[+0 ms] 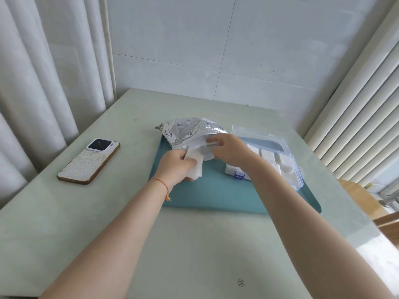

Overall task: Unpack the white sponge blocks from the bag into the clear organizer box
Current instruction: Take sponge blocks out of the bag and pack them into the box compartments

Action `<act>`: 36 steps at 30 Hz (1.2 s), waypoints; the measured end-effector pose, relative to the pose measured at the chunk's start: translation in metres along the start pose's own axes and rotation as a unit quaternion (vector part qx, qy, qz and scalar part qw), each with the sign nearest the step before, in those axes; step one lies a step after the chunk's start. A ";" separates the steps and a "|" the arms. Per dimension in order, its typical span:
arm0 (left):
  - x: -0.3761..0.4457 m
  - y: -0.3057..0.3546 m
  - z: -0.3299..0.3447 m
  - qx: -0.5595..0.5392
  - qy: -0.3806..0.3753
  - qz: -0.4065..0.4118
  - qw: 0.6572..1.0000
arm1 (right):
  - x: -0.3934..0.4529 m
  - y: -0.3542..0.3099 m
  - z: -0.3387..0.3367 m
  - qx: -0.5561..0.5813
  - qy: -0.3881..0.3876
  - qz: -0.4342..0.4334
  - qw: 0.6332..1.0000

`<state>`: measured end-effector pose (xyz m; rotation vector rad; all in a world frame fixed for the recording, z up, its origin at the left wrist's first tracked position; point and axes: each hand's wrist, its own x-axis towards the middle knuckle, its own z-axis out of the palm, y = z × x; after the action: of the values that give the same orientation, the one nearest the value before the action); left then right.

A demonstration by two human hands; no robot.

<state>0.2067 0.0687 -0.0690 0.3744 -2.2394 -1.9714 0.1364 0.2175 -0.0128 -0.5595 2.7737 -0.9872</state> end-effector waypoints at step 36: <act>0.039 0.026 -0.012 0.273 0.034 0.163 0.948 | 0.086 -0.027 0.013 -0.484 -0.031 -0.090 0.870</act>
<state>0.1703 0.0496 -0.0437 0.1048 -2.5704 -1.1480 0.0688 0.1571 -0.0069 -0.9285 3.0177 0.5143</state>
